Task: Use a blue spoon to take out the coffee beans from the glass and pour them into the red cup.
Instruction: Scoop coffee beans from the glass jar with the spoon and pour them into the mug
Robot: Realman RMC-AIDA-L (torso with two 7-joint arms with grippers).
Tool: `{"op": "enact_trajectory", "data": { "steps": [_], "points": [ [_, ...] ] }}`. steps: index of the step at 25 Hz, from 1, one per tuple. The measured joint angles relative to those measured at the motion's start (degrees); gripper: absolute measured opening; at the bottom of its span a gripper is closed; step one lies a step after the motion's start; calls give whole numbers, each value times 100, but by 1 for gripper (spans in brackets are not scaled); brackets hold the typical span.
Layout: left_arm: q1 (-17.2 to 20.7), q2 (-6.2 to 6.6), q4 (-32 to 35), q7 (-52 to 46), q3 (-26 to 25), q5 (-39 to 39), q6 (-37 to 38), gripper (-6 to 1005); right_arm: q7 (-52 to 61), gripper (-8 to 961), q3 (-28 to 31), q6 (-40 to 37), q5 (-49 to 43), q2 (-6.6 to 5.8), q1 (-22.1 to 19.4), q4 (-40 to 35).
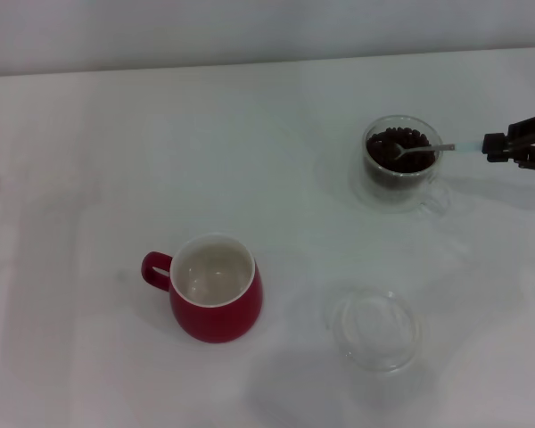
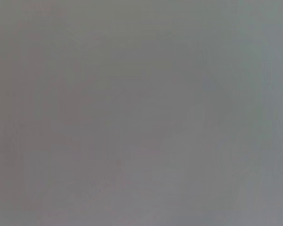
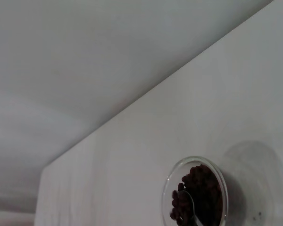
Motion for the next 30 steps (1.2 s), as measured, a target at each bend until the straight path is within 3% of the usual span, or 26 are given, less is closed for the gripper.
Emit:
{"op": "enact_trajectory", "data": {
  "steps": [4,12,30],
  "points": [
    [0,6,-5,-7,0,1,0,787,14,146,0,70,211,-62,-154,-236],
    [0,9,-18,-9,0,11,0,788,72,145,4,143,425,-31,-383,-315],
    [0,9,-61,-9,0,37,0,788,67,145,13,198,1065,-149,-826,-784]
  ]
}}
